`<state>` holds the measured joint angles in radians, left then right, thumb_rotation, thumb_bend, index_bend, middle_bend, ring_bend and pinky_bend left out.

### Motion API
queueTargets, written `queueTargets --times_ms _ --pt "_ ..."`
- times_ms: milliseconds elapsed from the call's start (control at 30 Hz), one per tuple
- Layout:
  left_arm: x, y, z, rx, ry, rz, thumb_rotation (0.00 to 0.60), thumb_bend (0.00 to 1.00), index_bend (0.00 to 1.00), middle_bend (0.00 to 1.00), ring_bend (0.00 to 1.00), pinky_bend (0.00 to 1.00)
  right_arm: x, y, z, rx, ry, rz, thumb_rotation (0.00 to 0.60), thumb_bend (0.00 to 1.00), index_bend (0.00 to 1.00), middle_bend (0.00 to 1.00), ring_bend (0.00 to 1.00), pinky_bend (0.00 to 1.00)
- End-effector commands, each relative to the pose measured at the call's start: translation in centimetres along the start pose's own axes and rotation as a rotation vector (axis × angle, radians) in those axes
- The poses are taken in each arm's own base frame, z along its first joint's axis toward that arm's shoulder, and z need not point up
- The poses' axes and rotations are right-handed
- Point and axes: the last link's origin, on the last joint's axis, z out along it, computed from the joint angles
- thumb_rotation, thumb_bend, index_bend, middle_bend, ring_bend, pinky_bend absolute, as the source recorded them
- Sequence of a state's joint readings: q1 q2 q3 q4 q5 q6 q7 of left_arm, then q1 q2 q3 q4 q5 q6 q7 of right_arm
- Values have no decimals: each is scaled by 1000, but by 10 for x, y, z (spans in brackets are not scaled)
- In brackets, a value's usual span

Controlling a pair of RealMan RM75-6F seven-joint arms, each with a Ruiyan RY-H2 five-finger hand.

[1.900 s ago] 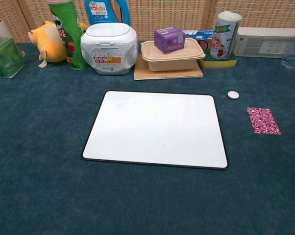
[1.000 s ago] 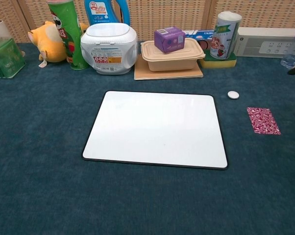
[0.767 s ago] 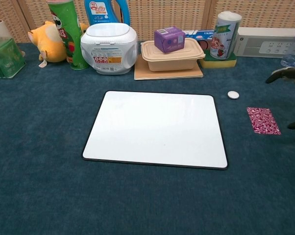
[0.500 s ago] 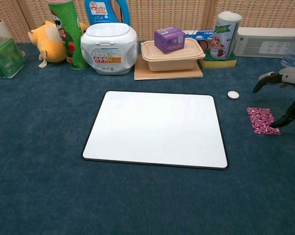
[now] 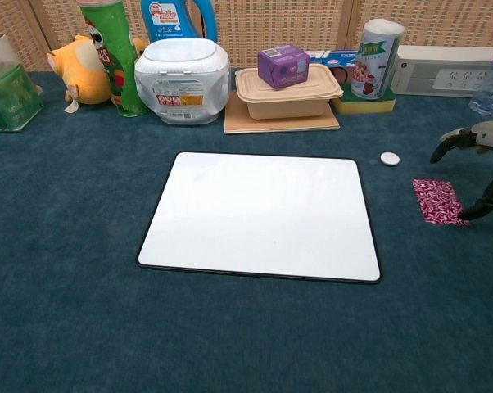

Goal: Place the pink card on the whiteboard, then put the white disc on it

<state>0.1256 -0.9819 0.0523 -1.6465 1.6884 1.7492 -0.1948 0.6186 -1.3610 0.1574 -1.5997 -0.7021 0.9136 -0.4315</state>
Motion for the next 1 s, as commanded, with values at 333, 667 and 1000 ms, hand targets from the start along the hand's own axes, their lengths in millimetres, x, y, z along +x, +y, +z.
queueTargets --times_ms 333,667,1000 --pt "2 -1 0 3 4 -5 600 127 0 0 0 0 -5 -11 1 -66 -32 -11 600 170 149 0 0 0" --pt "3 -3 -1 3 9 -13 600 127 0 0 0 0 -8 -15 1 -100 -37 -27 600 169 147 0 0 0" --pt "4 -3 -1 2 12 -15 600 127 0 0 0 0 -11 -15 4 -111 -47 -28 600 170 147 0 0 0"
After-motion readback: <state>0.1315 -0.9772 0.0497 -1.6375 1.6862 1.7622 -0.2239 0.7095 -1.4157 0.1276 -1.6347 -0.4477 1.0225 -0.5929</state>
